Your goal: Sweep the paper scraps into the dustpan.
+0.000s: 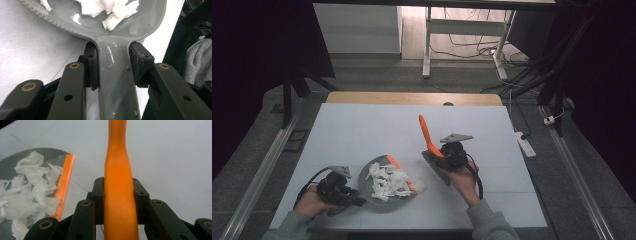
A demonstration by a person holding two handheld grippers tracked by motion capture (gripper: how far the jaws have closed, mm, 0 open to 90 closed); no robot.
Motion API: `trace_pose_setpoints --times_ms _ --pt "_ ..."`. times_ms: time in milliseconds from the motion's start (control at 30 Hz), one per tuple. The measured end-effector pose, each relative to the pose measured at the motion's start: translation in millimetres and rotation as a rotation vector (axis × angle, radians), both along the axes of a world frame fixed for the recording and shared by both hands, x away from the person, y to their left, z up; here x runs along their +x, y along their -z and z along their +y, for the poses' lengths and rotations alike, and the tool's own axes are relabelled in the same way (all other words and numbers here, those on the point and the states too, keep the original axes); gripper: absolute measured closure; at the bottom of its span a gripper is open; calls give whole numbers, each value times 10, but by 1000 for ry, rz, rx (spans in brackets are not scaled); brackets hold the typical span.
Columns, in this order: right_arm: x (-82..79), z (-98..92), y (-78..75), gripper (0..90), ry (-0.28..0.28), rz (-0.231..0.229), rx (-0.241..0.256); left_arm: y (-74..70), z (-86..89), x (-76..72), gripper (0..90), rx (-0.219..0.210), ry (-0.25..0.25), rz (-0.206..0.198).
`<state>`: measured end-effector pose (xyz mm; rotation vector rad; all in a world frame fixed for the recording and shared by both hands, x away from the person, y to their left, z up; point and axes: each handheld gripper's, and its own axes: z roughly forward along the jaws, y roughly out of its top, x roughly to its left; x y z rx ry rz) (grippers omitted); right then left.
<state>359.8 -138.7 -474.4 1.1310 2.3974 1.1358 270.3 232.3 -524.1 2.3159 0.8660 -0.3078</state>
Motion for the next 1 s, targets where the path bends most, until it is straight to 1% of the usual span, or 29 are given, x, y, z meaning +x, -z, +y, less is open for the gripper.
trace_pose_setpoints --times_ms 167,300,600,767,800,833,867,1000 --pt "-7 -14 79 704 7 21 -16 -5 4 -20 620 1 -1 0" --pt "-27 29 143 704 6 38 -30 -5 1 -35 620 2 -1 2" --pt "-121 235 165 704 -28 29 -48 -7 -12 -91 620 2 -1 5" --pt "-175 367 176 704 -54 34 -45 -7 -27 -100 620 3 -4 8" --pt "-178 391 179 704 -62 35 -41 -7 -31 -102 621 4 -4 7" --pt "-186 417 180 704 -64 49 -31 -8 -34 -104 621 5 -5 7" --pt "-188 442 183 704 -69 51 -24 -9 -36 -105 621 5 -5 7" --pt "-207 552 189 704 -85 54 -31 -9 -46 -107 620 4 -5 8"
